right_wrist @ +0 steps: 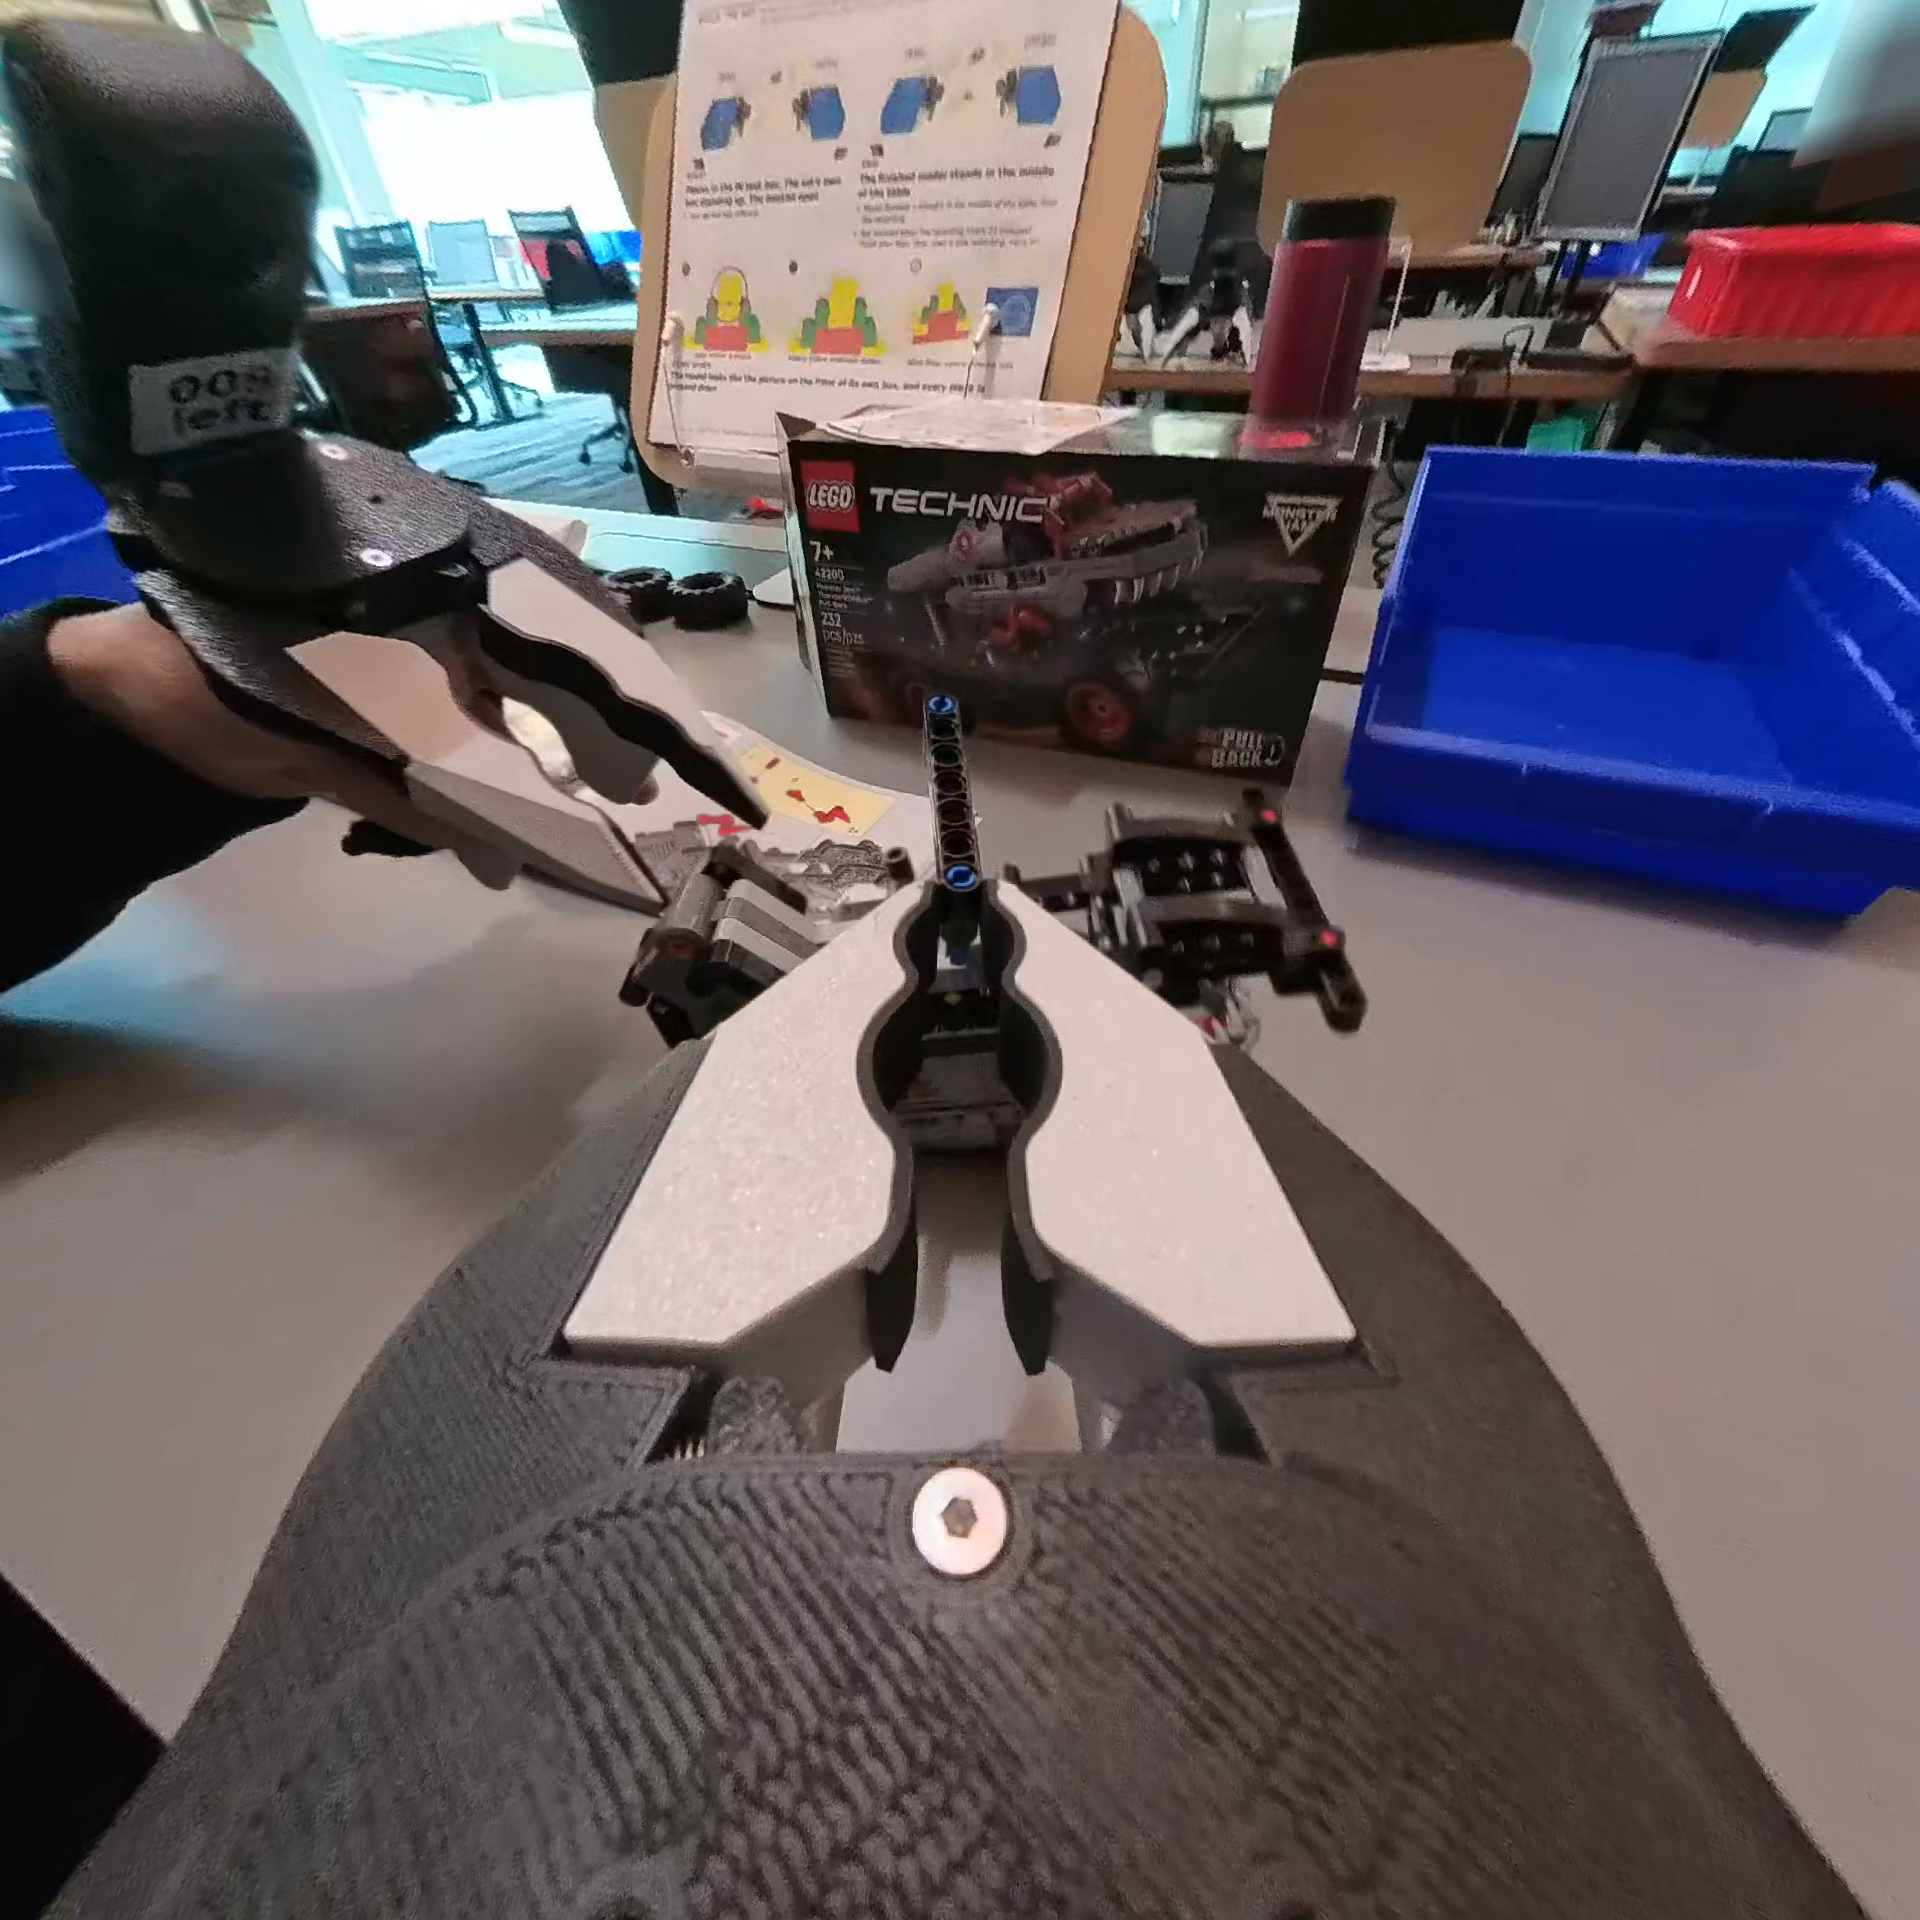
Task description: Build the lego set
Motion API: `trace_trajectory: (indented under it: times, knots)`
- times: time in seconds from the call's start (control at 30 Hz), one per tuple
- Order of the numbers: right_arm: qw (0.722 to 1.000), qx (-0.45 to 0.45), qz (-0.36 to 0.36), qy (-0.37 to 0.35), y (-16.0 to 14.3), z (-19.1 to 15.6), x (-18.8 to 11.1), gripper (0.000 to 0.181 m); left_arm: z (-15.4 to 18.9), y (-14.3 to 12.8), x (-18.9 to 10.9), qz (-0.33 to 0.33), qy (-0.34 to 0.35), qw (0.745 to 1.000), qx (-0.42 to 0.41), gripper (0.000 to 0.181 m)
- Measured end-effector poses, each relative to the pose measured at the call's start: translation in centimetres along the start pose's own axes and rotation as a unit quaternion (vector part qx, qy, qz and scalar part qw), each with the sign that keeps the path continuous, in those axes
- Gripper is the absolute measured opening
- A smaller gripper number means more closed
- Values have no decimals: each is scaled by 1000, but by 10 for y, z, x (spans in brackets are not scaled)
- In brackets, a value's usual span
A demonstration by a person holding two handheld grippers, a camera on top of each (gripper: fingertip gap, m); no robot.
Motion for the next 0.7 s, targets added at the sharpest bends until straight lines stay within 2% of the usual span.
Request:
trace_trajectory:
  times: [0.07,0.27,0.43,0.57,0.7]
  knots:
    - [1000,16,-8,-5,-6,4,1,6,4,0,1,-8,-1,1000,13,38]
    - [999,14,-33,37,-15,3,13,6,3,2,4,-37,-1,998,48,37]
    - [996,3,-56,68,-13,6,21,5,-9,35,-5,7,13,996,90,34]
    - [988,-23,-116,95,-19,6,27,6,-22,48,10,4,-4,988,154,30]
    - [986,-35,-129,97,-17,5,32,6,-31,46,26,-5,-40,980,197,25]
Point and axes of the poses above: each gripper's, where its closed fingertips meet, x out along the fingers, y out of its top, z = x × y across the jaws, the point moved 5 cm from there along -x, back along the fingers, and after that the axes turned 4 degrees about x, right-handed, at the moved point
